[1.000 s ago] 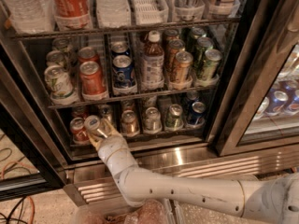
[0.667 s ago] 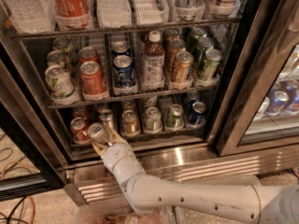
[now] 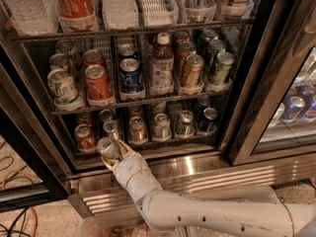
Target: Pick redbull can from bottom shelf of fridge
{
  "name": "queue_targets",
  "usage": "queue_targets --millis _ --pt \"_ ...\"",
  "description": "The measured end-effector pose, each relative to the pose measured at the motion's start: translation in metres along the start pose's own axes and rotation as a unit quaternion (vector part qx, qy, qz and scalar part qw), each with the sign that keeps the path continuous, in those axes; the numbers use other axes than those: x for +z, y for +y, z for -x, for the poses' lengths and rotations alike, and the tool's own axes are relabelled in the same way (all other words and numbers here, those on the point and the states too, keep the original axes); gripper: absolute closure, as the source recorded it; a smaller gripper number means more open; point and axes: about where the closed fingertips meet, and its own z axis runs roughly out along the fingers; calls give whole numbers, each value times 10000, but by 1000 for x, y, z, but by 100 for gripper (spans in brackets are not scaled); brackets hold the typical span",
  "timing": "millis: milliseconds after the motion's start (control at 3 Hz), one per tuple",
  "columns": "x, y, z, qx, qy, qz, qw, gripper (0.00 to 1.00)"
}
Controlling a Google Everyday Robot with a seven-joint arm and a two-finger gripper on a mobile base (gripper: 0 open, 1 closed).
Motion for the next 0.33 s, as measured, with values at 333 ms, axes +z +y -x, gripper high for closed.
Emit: queue_targets --millis 333 --pt "-6 -2 -3 -23 49 -2 10000 100"
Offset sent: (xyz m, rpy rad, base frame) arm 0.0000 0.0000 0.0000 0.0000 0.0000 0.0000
